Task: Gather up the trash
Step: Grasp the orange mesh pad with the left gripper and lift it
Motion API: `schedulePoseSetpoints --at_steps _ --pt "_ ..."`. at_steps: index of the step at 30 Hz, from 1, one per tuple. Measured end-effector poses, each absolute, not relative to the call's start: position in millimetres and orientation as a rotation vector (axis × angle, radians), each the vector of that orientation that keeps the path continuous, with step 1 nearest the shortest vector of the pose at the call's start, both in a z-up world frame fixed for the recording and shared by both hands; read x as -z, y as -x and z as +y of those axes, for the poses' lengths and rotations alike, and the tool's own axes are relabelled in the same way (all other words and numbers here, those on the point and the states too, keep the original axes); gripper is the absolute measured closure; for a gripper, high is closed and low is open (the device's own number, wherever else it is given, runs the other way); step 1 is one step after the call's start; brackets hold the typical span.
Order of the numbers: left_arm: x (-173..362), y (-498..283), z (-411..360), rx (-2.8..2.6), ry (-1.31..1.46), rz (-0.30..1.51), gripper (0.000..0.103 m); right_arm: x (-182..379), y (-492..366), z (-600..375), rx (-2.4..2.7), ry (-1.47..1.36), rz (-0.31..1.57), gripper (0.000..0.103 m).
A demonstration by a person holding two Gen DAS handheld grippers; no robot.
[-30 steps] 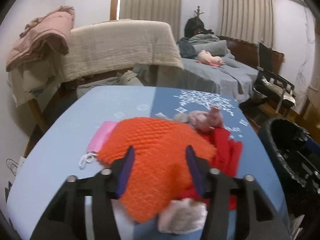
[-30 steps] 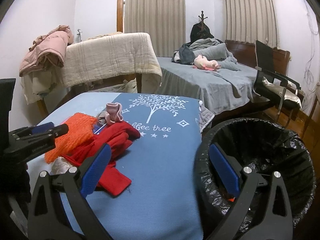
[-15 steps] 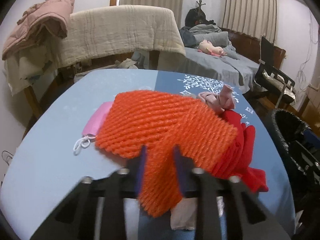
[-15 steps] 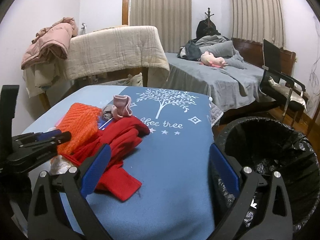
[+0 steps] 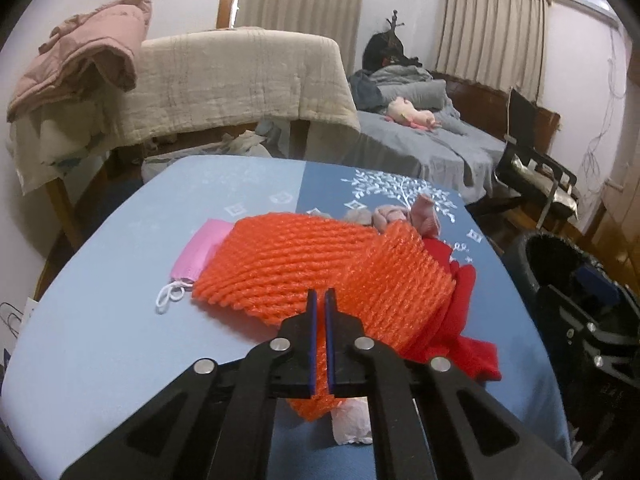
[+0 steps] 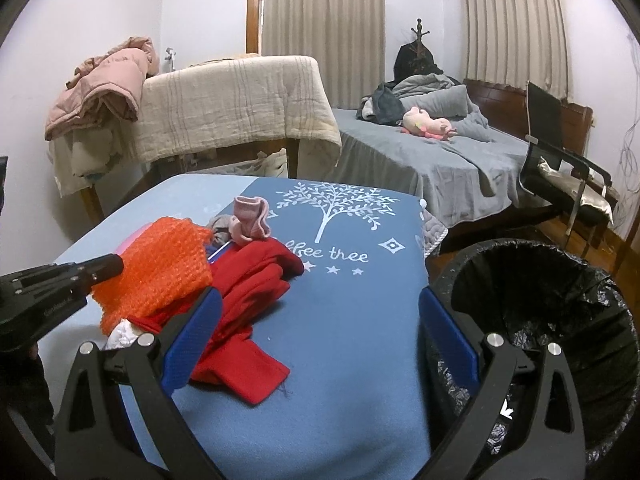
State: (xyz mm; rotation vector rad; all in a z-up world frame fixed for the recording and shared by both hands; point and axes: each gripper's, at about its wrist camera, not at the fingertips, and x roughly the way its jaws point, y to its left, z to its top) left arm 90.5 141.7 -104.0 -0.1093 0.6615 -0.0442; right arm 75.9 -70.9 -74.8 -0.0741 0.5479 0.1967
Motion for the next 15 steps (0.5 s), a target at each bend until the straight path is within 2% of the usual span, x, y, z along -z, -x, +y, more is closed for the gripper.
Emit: schedulePoseSetpoints --at_steps 1,3,4,5,11,12,14,15 --pt "106.1 -92.9 141.0 0.060 0.113 0.677 0.097 75.6 -75.9 -70.7 -0.196 0.074 0.550 0.007" --pt "109.8 -95.0 140.1 0.058 0.111 0.690 0.082 76.8 -76.4 -71.0 -0.196 0.075 0.554 0.007" --pt "111.7 -97.3 139.5 0.058 0.103 0.693 0.067 77.3 -76.5 -71.0 -0.196 0.075 0.555 0.007" --pt "113.3 -96.8 138.1 0.058 0.099 0.693 0.059 77.6 -76.5 -71.0 -0.196 0.074 0.556 0.007" --pt "128.2 -103.9 136.6 0.065 0.087 0.743 0.061 80.5 -77.9 -71.5 -0.195 0.073 0.564 0.007" --pt "129.8 -103.9 136.9 0.064 0.088 0.746 0.066 80.8 -78.1 -71.4 -0.195 0.073 0.565 0.007" --pt "132.0 -104.5 136.5 0.050 0.083 0.750 0.092 81.0 -78.1 -71.6 -0.195 0.074 0.565 0.007" --pt "132.3 -104.8 137.8 0.050 0.087 0.749 0.093 81.3 -78.2 -71.2 -0.195 0.074 0.566 0.007"
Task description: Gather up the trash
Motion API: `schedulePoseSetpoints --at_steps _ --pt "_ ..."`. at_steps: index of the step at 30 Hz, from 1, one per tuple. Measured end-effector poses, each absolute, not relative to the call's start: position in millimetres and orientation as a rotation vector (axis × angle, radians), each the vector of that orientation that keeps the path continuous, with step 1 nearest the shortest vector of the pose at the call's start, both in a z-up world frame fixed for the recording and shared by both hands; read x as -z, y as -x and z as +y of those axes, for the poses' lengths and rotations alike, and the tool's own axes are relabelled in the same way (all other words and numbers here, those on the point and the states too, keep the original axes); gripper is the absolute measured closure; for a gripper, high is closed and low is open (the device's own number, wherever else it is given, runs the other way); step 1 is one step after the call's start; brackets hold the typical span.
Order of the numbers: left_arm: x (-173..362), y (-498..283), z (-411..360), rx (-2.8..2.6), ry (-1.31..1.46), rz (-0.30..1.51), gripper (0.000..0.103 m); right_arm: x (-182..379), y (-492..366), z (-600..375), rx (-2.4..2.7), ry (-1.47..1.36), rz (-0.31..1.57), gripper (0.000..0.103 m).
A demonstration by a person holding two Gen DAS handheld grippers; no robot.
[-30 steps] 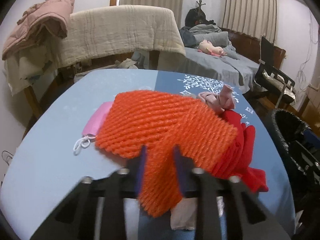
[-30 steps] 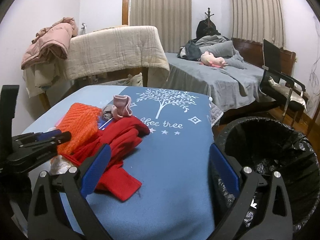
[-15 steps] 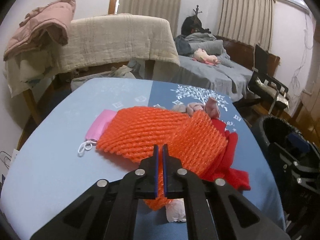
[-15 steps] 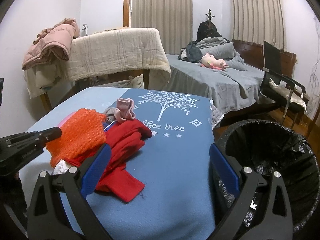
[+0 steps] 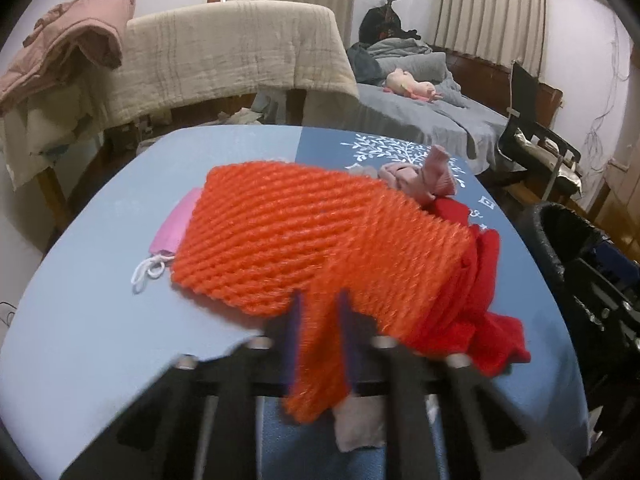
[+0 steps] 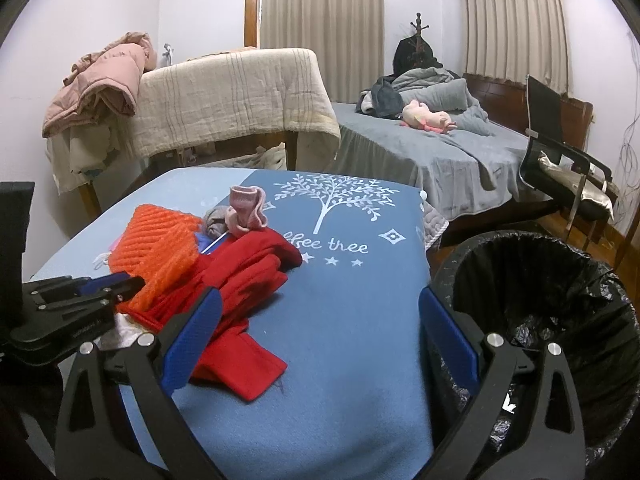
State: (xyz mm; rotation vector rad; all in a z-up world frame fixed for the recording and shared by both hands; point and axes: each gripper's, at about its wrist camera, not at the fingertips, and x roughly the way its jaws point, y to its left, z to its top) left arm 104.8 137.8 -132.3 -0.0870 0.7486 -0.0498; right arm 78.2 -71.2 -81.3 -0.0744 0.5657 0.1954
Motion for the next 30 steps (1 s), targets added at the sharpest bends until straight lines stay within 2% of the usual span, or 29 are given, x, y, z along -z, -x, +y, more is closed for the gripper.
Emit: schedulePoseSetpoints --at_steps 4,17,24,25,27,30 --pt "126.2 -99.4 137.3 0.044 0.085 0.715 0.098 81.2 -78.3 -71.2 -0.194 0.074 0.564 0.007" --pt "69.8 -78.7 163.4 -0.030 0.159 0.553 0.098 69.5 -75.1 -62.1 -0.203 0.050 0.530 0.007" --pt "74.8 -75.2 185.6 -0.073 0.178 0.566 0.098 70.0 -80.4 -34.8 -0.244 0.043 0.543 0.008" --pt "77.2 -75.6 187.5 -0.075 0.181 0.572 0.098 71.7 -82.5 -27.3 -0.257 0.048 0.546 0.009" --pt "82.1 -75.6 190.5 -0.080 0.185 0.583 0.098 74.5 -85.5 -17.1 -0.275 0.059 0.553 0.019" --pt "84.8 -74.0 193.2 -0.086 0.183 0.585 0.098 81.8 -95.4 -1.9 -0.298 0.068 0.587 0.027"
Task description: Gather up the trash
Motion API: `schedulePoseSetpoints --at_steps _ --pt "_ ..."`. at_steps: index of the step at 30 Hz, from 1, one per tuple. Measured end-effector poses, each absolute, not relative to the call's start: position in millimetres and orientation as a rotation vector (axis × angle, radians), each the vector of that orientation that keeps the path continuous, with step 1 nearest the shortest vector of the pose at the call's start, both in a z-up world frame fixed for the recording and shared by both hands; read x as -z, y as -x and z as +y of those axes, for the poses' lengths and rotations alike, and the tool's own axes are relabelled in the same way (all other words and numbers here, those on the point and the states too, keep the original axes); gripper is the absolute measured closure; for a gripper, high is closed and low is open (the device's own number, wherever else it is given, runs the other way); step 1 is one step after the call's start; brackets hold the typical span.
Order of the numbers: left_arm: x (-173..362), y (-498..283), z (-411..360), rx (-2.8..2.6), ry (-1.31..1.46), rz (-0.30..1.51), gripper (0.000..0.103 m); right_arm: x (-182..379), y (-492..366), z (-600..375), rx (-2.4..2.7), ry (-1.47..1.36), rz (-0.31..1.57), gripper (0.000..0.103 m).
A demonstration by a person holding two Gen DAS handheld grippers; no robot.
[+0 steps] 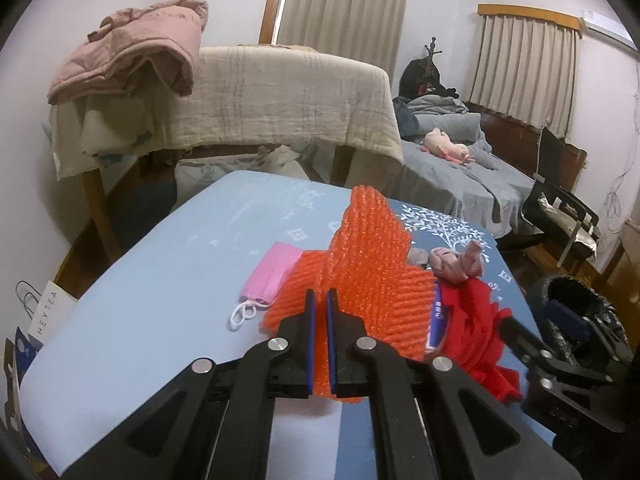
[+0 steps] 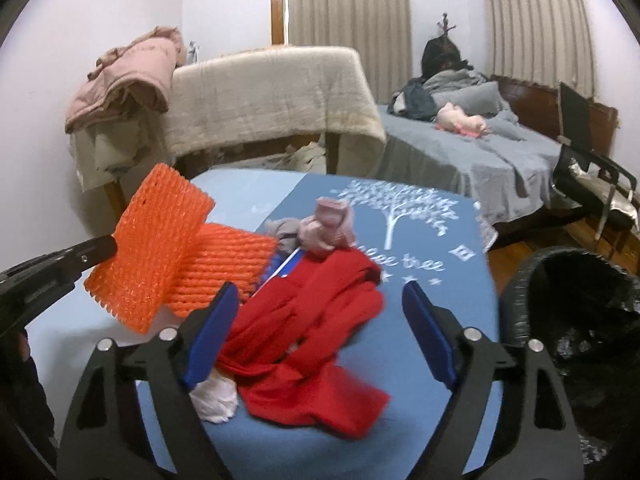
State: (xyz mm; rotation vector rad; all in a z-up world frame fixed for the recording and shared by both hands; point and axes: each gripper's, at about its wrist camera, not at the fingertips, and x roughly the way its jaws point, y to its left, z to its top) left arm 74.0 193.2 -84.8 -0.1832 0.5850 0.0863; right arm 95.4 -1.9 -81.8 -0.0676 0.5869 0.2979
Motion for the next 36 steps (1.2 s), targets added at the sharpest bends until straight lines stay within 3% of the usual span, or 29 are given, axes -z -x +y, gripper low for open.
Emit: schedulePoseSetpoints --at_steps 4,7,8,9,25,36 --pt "86.0 -72.8 194.6 -0.089 0.175 0.580 0.098 91.5 -108.0 12.3 -0.315 0.082 0.648 0.048" --pt "86.7 -72.5 195.7 -0.084 0.176 0.580 0.098 100.0 -113.8 18.3 -0.337 0.093 0.703 0.074" --pt "86.6 -72.2 195.4 -0.084 0.174 0.578 0.098 102.2 -115.1 19.0 -0.352 0.090 0.715 0.090" --pt "86.3 -72.1 195.4 -0.081 0.175 0.577 0.098 102.5 -115.5 19.0 -0.366 0.082 0.724 0.092" --pt "49.0 -67.4 175.4 -0.039 0.174 0.501 0.098 16.5 -92.4 -12.4 -0.447 -0.021 0.502 0.096" --pt "35.1 -73.2 148.1 0.014 0.148 0.491 0.098 -7.2 -86.5 -45.3 -0.418 -0.034 0.451 0.096"
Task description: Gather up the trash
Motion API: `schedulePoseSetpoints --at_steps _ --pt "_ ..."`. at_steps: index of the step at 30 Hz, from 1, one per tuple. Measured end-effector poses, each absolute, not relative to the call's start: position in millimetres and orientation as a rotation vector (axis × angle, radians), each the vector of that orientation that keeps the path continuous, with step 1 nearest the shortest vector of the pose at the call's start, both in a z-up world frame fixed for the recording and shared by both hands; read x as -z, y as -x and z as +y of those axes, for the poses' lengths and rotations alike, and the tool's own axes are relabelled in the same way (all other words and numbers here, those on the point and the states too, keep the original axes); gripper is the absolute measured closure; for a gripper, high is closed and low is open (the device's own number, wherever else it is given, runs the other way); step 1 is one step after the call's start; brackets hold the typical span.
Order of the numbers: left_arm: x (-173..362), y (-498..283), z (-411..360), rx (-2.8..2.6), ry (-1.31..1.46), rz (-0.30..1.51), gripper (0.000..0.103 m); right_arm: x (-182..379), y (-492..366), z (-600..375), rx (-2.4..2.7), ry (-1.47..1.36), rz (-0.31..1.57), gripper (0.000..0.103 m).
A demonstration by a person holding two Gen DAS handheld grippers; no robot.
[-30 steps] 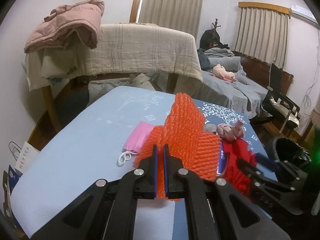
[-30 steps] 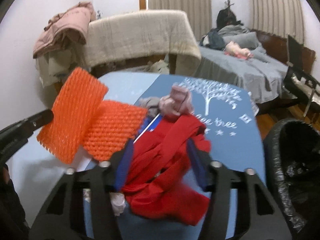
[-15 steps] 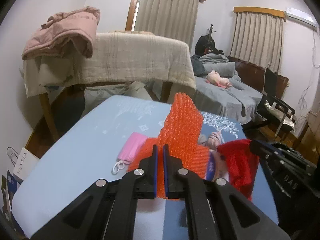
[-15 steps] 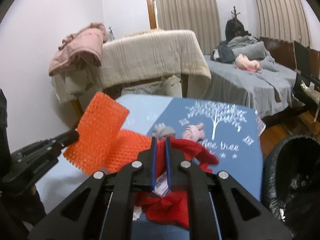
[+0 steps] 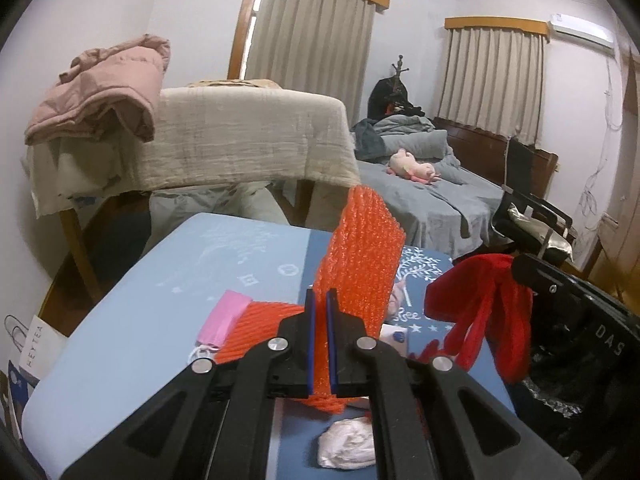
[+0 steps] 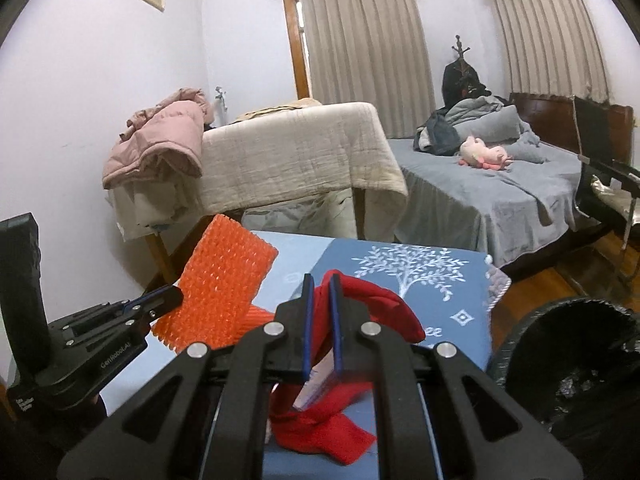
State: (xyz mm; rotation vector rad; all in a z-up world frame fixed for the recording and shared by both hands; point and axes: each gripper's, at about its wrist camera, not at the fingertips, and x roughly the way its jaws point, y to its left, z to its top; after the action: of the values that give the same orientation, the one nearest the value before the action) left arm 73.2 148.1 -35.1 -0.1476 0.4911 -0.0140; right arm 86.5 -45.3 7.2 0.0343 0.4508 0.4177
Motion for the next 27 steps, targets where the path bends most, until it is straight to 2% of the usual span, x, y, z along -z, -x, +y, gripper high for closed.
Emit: schedulePoseSetpoints --at_steps 13,17,23,27 --pt "33.3 -96.9 61.6 0.190 0.105 0.509 0.098 -10.8 -80.7 -126.1 -0.264 -0.063 0.437 0.097" --pt "40.1 -110.0 18.1 0.272 0.093 0.537 0.098 -8.0 -78.4 -166.2 -0.180 -0.062 0.441 0.102" --pt "56.3 -130.5 -57.2 0.428 0.101 0.602 0.098 2.1 -77.3 -227.3 -0.022 -0.043 0.450 0.102" --pt "66.4 -135.8 -98.9 0.503 0.075 0.632 0.096 13.9 -67.4 -260.0 0.060 -0.060 0.460 0.098"
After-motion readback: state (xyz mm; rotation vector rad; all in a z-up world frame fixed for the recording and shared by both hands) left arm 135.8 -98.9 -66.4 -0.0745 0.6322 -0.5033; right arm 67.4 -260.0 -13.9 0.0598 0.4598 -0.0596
